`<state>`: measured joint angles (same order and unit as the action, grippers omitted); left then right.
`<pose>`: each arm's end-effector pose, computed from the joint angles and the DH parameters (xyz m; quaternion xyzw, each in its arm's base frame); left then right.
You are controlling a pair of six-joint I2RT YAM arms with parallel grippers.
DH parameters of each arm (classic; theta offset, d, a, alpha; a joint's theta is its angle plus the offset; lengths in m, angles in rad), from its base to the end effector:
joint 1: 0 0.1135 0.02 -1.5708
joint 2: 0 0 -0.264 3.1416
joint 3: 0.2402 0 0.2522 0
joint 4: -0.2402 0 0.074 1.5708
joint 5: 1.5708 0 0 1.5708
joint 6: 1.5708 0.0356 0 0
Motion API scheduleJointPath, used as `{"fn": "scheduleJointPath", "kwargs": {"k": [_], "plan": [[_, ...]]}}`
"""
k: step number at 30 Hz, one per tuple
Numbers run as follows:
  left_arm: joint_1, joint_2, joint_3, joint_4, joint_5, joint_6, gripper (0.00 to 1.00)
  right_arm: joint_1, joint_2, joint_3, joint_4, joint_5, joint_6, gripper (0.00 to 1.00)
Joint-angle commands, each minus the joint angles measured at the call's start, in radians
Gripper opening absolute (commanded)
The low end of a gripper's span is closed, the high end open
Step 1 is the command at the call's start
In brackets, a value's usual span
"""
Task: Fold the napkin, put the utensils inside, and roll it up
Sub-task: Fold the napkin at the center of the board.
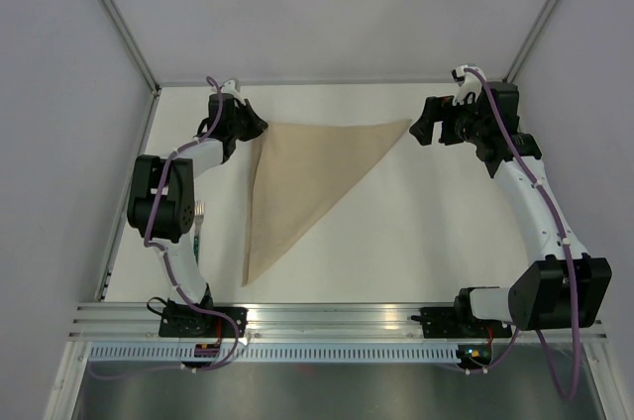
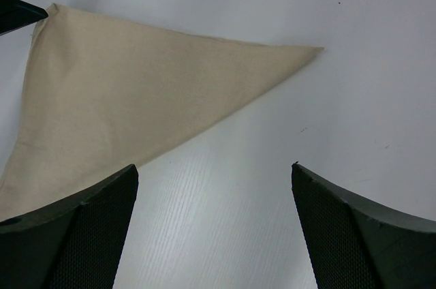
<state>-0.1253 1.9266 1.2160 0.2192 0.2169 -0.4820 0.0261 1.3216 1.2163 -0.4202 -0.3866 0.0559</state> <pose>0.4283 -0.0617 0.1953 -0.0966 0.8492 -0.2414 0.4597 0.2969 0.0212 0.3496 -0.0832 0.8517 0.1864 0.4826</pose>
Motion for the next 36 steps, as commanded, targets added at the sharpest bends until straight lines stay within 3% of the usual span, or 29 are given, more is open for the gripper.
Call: {"fn": "scheduleJointPath", "kwargs": {"k": [1,36], "plan": [[0.016,0.002,-0.001,0.046,0.021,-0.043,0.02,-0.003,0.004,0.02,-0.015,0.003,0.016,0.98],[0.05,0.074,0.108,-0.014,0.058,-0.032,0.02,-0.003,0.016,0.019,-0.019,0.006,0.004,0.98]]}}
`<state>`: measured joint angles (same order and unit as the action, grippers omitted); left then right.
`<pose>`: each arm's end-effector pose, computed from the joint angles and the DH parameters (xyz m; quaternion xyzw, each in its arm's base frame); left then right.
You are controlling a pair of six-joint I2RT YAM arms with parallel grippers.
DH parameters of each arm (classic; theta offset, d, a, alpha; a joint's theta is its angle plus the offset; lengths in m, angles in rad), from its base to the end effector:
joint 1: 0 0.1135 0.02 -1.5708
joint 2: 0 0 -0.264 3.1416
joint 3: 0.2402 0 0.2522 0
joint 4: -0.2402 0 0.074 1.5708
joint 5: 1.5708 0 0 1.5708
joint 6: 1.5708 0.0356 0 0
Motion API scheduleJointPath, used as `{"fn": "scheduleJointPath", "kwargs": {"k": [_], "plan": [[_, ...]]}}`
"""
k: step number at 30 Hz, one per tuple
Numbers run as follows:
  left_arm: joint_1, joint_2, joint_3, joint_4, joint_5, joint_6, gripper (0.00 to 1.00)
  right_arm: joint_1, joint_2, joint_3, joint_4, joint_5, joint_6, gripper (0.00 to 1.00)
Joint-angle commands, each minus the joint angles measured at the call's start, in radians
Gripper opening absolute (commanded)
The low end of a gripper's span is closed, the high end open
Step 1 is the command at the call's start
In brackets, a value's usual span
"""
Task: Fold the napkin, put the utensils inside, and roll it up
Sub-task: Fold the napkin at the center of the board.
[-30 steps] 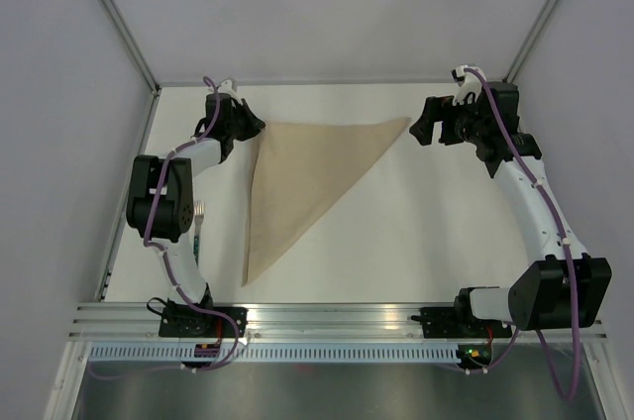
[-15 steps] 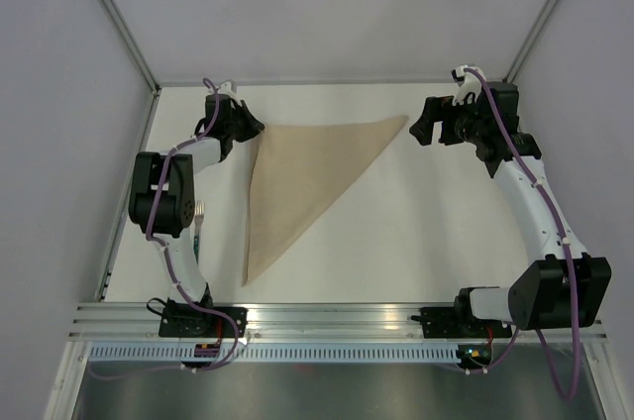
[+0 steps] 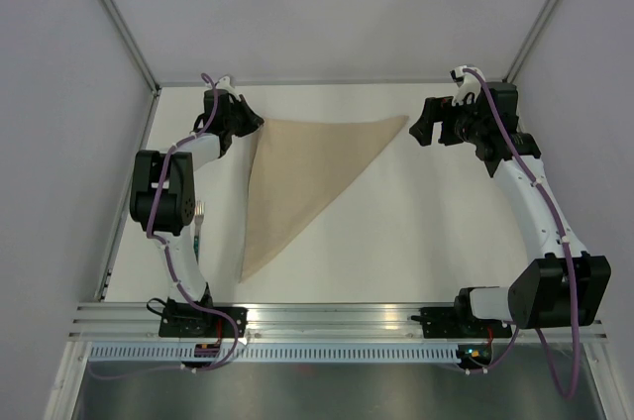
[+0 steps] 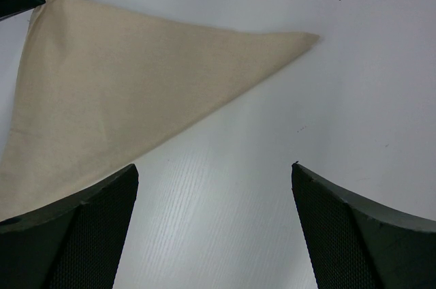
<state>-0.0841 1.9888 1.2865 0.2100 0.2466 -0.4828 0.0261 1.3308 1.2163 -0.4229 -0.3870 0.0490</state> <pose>0.4462 -0.0463 0.1910 -0.1067 0.8472 -0.2438 0.4597 0.2989 0.0212 0.3468 -0.0852 0.8543 0.1853 0.4782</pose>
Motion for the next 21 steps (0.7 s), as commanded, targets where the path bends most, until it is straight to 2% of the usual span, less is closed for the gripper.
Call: {"fn": "scheduleJointPath", "kwargs": {"k": [1,9,12,13,14,15,16,18,21], "plan": [[0.009,0.015,0.036,-0.004,0.028,-0.031,0.02,-0.003,0.007,0.019,-0.014,0.005,0.009,0.98],[0.014,0.018,0.022,0.005,0.01,-0.042,0.04,-0.003,0.01,0.017,-0.02,-0.003,0.0,0.98],[0.014,0.016,0.02,0.005,-0.009,-0.042,0.16,-0.003,0.01,0.017,-0.024,-0.007,-0.001,0.98],[0.014,0.013,0.016,0.009,-0.013,-0.042,0.26,-0.003,0.008,0.017,-0.022,-0.009,-0.001,0.98],[0.015,0.01,0.014,0.009,-0.026,-0.04,0.31,-0.003,0.008,0.017,-0.022,-0.012,-0.001,0.98],[0.015,0.01,0.014,0.011,-0.03,-0.039,0.41,-0.003,0.01,0.017,-0.022,-0.015,-0.001,0.98],[0.015,0.002,0.016,0.011,-0.035,-0.037,0.46,-0.003,0.01,0.017,-0.024,-0.016,0.0,0.98],[0.018,-0.005,0.016,0.011,-0.052,-0.036,0.54,-0.003,0.01,0.019,-0.024,-0.021,-0.001,0.98],[0.021,-0.039,0.008,0.009,-0.078,-0.033,0.6,-0.002,0.005,0.019,-0.027,-0.03,-0.005,0.98]]}}
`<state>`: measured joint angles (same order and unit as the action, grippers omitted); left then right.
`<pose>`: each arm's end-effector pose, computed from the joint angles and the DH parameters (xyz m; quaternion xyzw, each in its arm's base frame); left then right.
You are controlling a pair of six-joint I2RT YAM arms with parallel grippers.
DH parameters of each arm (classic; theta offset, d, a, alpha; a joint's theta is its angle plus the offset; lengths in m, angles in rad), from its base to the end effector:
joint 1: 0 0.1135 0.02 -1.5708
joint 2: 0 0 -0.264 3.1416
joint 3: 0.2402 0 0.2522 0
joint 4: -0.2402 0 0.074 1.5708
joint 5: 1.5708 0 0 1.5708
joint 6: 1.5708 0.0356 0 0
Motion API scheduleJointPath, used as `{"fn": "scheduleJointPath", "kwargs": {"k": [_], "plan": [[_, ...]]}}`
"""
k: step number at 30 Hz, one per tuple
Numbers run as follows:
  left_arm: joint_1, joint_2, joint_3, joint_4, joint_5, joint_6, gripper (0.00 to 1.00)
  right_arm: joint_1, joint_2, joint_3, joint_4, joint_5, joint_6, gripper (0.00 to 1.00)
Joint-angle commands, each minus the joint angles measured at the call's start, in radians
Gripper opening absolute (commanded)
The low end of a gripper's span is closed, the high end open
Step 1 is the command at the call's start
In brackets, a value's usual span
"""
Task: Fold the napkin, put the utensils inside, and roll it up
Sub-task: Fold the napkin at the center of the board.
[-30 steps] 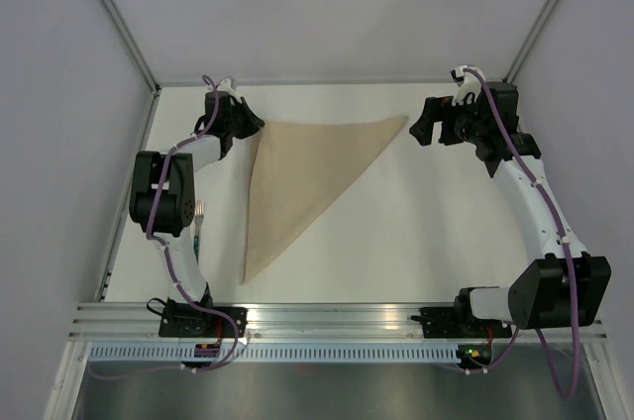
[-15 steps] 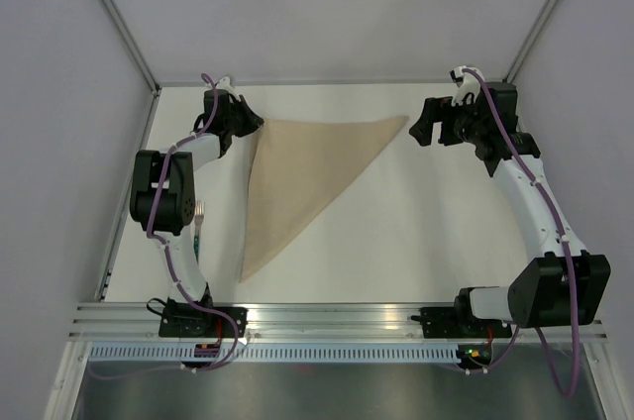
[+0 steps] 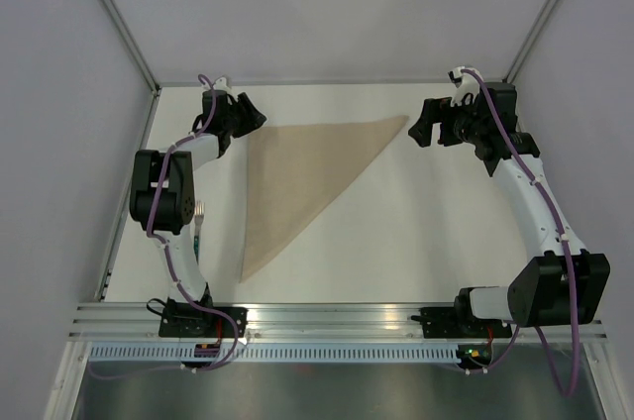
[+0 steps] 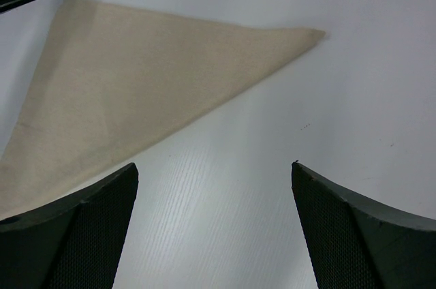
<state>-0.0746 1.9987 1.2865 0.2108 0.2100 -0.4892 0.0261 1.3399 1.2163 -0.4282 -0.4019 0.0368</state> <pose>0.4478 -0.0409 0.1867 -0.1238 0.8484 -0.2276 0.4617 0.3005 0.0218 0.3439 -0.0928 0.8559 0.1892 0.4722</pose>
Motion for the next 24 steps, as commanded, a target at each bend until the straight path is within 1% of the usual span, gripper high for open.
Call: {"fn": "scheduleJointPath", "kwargs": {"k": [1,6,10,13,15,17,18,20,22,24], "plan": [[0.012,-0.063,-0.007,0.012,-0.049,-0.026,0.61,-0.003,-0.004,0.017,-0.02,-0.018,0.005,0.98],[0.012,-0.165,-0.065,0.006,-0.08,-0.031,0.63,-0.003,-0.008,0.002,-0.015,-0.066,-0.003,0.98],[0.012,-0.265,-0.171,0.022,-0.087,-0.046,0.63,-0.003,-0.007,-0.011,-0.017,-0.129,-0.02,0.98],[0.012,-0.351,-0.239,-0.007,-0.124,-0.055,0.63,0.001,-0.007,-0.021,-0.007,-0.143,-0.025,0.98],[0.012,-0.405,-0.303,-0.028,-0.184,-0.071,0.63,0.009,0.008,-0.017,-0.01,-0.147,-0.029,0.98],[0.012,-0.489,-0.344,-0.085,-0.254,-0.098,0.61,0.032,0.024,-0.005,-0.038,-0.153,-0.058,0.98],[0.01,-0.518,-0.389,-0.109,-0.28,-0.107,0.6,0.038,0.04,0.011,-0.05,-0.163,-0.064,0.98],[0.01,-0.613,-0.444,-0.178,-0.351,-0.155,0.6,0.046,0.051,0.022,-0.083,-0.182,-0.096,0.98],[0.012,-0.685,-0.528,-0.241,-0.401,-0.208,0.6,0.047,0.051,0.019,-0.099,-0.183,-0.123,0.98],[0.01,-0.793,-0.614,-0.303,-0.452,-0.233,0.6,0.048,0.039,-0.001,-0.093,-0.183,-0.15,0.98]]}}
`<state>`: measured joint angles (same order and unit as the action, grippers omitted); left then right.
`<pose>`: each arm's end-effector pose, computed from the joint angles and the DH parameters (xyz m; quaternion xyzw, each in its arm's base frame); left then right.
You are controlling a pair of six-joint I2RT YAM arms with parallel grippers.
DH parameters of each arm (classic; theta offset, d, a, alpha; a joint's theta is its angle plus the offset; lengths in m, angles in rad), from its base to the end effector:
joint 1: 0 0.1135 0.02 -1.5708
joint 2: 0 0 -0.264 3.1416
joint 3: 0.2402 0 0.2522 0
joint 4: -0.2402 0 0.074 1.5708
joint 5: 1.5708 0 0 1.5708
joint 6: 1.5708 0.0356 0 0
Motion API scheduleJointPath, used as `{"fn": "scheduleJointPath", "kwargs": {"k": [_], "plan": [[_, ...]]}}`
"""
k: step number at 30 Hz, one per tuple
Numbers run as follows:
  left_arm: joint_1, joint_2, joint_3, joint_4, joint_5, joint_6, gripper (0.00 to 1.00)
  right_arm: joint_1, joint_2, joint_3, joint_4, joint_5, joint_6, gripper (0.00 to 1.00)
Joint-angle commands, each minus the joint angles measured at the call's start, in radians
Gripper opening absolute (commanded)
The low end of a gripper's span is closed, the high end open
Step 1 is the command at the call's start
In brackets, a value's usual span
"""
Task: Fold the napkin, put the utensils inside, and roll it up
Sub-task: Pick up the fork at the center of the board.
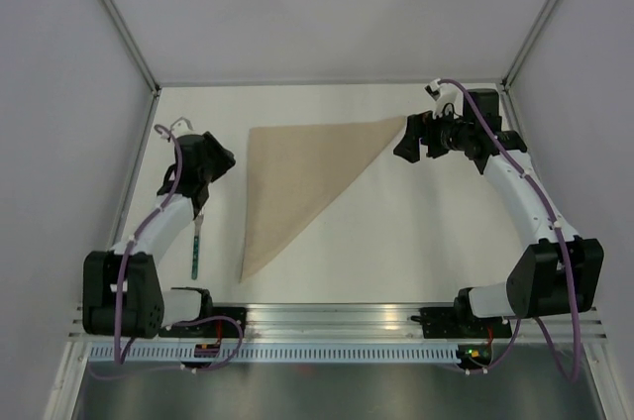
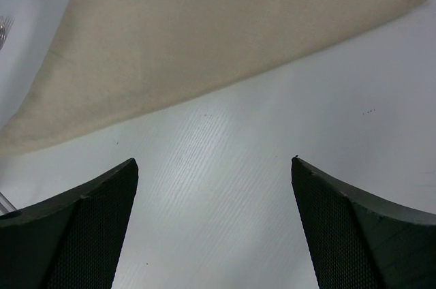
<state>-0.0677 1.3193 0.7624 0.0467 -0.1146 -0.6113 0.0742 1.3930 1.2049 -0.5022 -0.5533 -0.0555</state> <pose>0.2890 -0.0155 0.2372 -0.2591 0.8218 -0.1216 0.4926 0.3034 0.0413 0.3201 -0.1725 0.8609 0.2509 0.4076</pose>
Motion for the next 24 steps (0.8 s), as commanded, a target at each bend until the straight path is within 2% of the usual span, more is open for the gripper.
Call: {"fn": "scheduleJointPath", "kwargs": {"k": [1,6,11,17,24], "plan": [[0.003,-0.144,-0.113,-0.163,-0.146,-0.14,0.6,-0.001,-0.018,0.002,-0.007,-0.036,-0.063,0.98],[0.003,-0.328,-0.234,-0.361,-0.284,-0.214,0.61,0.001,0.006,-0.016,0.008,-0.092,-0.076,0.98],[0.003,-0.402,-0.258,-0.493,-0.376,-0.232,0.62,-0.001,0.046,-0.024,0.027,-0.134,-0.08,0.98],[0.005,-0.284,-0.148,-0.597,-0.422,-0.168,0.61,-0.001,0.069,-0.048,0.071,-0.16,-0.064,0.98],[0.006,-0.056,-0.039,-0.616,-0.37,-0.045,0.54,-0.002,0.092,-0.053,0.085,-0.16,-0.067,0.98]]}}
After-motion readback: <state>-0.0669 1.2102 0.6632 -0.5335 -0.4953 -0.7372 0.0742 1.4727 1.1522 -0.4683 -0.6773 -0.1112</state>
